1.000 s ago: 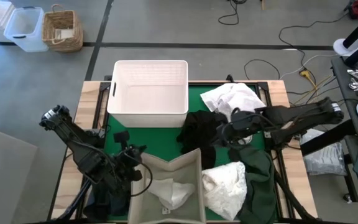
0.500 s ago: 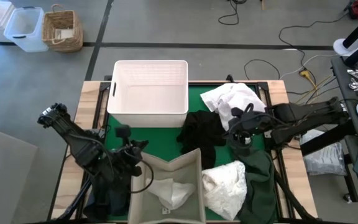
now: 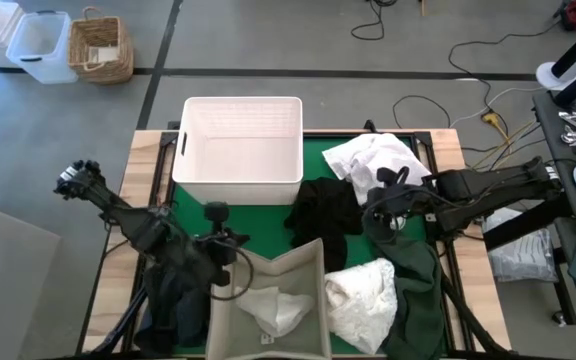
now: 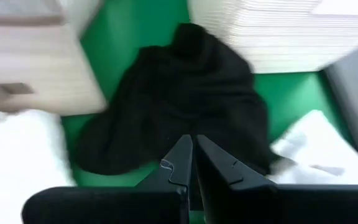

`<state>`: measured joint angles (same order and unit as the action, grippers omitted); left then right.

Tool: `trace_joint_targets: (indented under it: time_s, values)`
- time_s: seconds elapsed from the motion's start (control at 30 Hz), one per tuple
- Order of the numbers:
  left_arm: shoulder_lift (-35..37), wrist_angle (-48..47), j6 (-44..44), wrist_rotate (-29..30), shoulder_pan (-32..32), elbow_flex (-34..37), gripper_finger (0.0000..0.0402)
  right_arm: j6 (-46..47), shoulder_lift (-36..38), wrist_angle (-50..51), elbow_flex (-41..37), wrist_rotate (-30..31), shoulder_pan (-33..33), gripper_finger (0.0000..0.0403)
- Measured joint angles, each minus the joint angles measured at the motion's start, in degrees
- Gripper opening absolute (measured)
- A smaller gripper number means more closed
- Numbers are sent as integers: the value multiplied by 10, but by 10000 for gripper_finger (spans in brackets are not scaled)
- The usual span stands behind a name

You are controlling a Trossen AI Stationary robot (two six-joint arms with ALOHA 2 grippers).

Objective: Sort clothes
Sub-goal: Put the green shirt into the white bin

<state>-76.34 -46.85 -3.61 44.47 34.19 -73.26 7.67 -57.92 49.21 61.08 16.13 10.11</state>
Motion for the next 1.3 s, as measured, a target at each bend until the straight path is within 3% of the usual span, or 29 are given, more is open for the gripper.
trace_joint_targets:
  time_s: [0.2, 0.3, 0.47, 0.77, 1.3]
  values:
    - [85, 157, 75, -1, -3, 92, 0, 0, 1, 65, 0, 157, 0, 13]
    - [121, 212, 91, -1, -3, 135, 0, 41, 1, 97, 0, 184, 0, 13]
    - [146, 267, 86, -1, -3, 171, 0, 114, 0, 132, -7, 179, 0, 13]
    - [137, 273, 79, 26, -3, 172, 0, 199, 0, 170, -47, 174, 0, 13]
    - [127, 236, 83, 83, -5, 171, 0, 210, -2, 197, -79, 31, 25, 13]
